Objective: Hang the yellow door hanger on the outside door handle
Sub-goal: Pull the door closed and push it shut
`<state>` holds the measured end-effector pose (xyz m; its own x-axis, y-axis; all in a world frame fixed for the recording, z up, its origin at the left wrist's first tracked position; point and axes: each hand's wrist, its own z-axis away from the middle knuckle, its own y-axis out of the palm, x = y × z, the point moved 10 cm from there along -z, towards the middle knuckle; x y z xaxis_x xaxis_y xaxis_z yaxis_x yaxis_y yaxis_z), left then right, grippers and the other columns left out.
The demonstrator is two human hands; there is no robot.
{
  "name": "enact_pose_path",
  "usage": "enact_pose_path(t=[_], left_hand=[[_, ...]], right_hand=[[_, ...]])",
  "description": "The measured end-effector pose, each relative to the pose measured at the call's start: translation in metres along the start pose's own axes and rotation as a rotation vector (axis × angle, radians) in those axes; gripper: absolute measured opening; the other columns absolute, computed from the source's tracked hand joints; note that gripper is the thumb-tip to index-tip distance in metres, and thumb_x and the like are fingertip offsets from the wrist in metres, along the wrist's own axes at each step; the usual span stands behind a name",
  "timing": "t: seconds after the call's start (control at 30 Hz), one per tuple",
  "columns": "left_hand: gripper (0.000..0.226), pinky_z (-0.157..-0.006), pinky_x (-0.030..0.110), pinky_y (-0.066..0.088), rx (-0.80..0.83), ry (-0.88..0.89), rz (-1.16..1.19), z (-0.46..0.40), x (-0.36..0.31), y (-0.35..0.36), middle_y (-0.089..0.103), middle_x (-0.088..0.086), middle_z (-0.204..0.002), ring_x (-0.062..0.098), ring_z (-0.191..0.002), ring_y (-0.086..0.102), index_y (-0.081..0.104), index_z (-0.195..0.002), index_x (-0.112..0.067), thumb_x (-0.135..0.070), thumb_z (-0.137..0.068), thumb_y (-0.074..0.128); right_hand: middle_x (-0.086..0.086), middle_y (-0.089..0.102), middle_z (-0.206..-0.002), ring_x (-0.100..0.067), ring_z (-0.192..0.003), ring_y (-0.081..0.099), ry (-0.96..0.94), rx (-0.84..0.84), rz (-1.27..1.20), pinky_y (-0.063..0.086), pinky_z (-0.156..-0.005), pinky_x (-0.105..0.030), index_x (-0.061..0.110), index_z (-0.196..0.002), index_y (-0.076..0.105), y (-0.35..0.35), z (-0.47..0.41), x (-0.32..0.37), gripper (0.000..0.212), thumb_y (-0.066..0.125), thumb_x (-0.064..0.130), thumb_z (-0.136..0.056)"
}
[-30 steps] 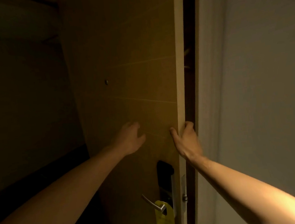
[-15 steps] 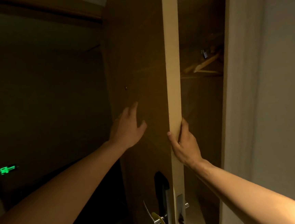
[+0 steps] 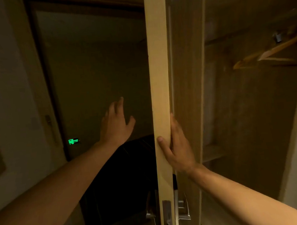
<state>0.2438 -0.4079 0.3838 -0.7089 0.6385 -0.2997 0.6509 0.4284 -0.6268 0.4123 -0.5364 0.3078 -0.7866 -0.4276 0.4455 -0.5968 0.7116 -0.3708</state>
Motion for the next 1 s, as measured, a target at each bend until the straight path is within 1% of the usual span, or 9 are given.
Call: enact_pose_path(t=[0.17, 0.27, 0.33, 0.4, 0.47, 0.53, 0.67, 0.9, 1.0], left_hand=[[0.075, -0.111, 0.054, 0.035, -0.057, -0.082, -0.085, 0.016, 0.056, -0.032, 0.021, 0.014, -0.159, 0.036, -0.142, 0.03, 0.004, -0.15, -0.035, -0.045, -0.091, 0.05], [0.075, -0.11, 0.056, 0.037, -0.089, -0.104, -0.128, 0.025, 0.091, -0.056, 0.024, 0.014, -0.158, 0.037, -0.14, 0.032, 0.009, -0.151, -0.029, -0.039, -0.091, 0.052], [0.075, -0.109, 0.055, 0.038, -0.114, -0.14, -0.163, 0.028, 0.119, -0.072, 0.026, 0.015, -0.156, 0.037, -0.139, 0.033, 0.012, -0.152, -0.023, -0.036, -0.09, 0.053], [0.074, -0.109, 0.054, 0.037, -0.12, -0.154, -0.209, 0.03, 0.142, -0.083, 0.029, 0.019, -0.155, 0.038, -0.138, 0.034, 0.017, -0.152, -0.016, -0.033, -0.09, 0.053], [0.072, -0.108, 0.053, 0.038, -0.121, -0.163, -0.227, 0.032, 0.162, -0.09, 0.031, 0.021, -0.153, 0.038, -0.136, 0.036, 0.022, -0.151, -0.012, -0.031, -0.089, 0.054], [0.069, -0.106, 0.053, 0.04, -0.115, -0.165, -0.208, 0.032, 0.177, -0.092, 0.033, 0.022, -0.151, 0.038, -0.134, 0.038, 0.025, -0.149, -0.01, -0.03, -0.089, 0.053], [0.068, -0.109, 0.05, 0.039, -0.124, -0.18, -0.177, 0.028, 0.216, -0.094, 0.034, 0.021, -0.15, 0.035, -0.134, 0.039, 0.024, -0.15, -0.008, -0.025, -0.092, 0.056], [0.067, -0.103, 0.052, 0.043, -0.085, -0.223, -0.218, 0.017, 0.282, -0.084, 0.035, 0.021, -0.149, 0.036, -0.13, 0.042, 0.024, -0.15, -0.009, -0.027, -0.093, 0.054], [0.067, -0.101, 0.051, 0.044, -0.058, -0.219, -0.251, 0.009, 0.306, -0.074, 0.034, 0.021, -0.15, 0.035, -0.129, 0.043, 0.024, -0.15, -0.009, -0.03, -0.094, 0.054]], right_hand=[[0.006, 0.008, -0.167, -0.016, -0.151, 0.017, -0.028, -0.005, -0.008, 0.03, -0.117, -0.047, 0.039, -0.158, 0.001, 0.064, -0.015, 0.023, 0.075, 0.043, 0.058, -0.099], [0.002, 0.004, -0.167, -0.017, -0.152, 0.008, -0.086, 0.01, 0.028, 0.023, -0.116, -0.039, 0.039, -0.157, -0.004, 0.099, -0.025, 0.036, 0.078, 0.042, 0.06, -0.098], [0.001, 0.004, -0.165, -0.018, -0.151, 0.008, -0.109, 0.039, 0.036, 0.022, -0.114, -0.038, 0.041, -0.156, -0.006, 0.125, -0.036, 0.044, 0.08, 0.045, 0.06, -0.097], [-0.007, 0.011, -0.163, -0.026, -0.149, 0.015, -0.145, 0.02, 0.091, 0.027, -0.115, -0.041, 0.032, -0.158, 0.0, 0.145, -0.045, 0.055, 0.081, 0.049, 0.055, -0.097], [-0.02, 0.023, -0.158, -0.035, -0.145, 0.024, -0.198, 0.001, 0.162, 0.032, -0.115, -0.053, 0.017, -0.158, 0.013, 0.168, -0.053, 0.067, 0.078, 0.05, 0.049, -0.098], [-0.025, 0.029, -0.155, -0.038, -0.144, 0.027, -0.195, 0.021, 0.221, 0.029, -0.113, -0.059, 0.009, -0.156, 0.019, 0.192, -0.062, 0.073, 0.074, 0.047, 0.047, -0.1], [-0.026, 0.031, -0.155, -0.041, -0.145, 0.027, -0.185, 0.055, 0.256, 0.027, -0.112, -0.061, 0.008, -0.156, 0.019, 0.247, -0.079, 0.08, 0.072, 0.042, 0.048, -0.1], [-0.023, 0.03, -0.157, -0.04, -0.147, 0.024, -0.174, 0.109, 0.267, 0.026, -0.113, -0.063, 0.012, -0.156, 0.017, 0.326, -0.108, 0.088, 0.075, 0.044, 0.051, -0.098], [-0.019, 0.024, -0.161, -0.037, -0.15, 0.017, -0.155, 0.169, 0.254, 0.02, -0.117, -0.061, 0.018, -0.158, 0.014, 0.357, -0.118, 0.074, 0.079, 0.041, 0.059, -0.097]])
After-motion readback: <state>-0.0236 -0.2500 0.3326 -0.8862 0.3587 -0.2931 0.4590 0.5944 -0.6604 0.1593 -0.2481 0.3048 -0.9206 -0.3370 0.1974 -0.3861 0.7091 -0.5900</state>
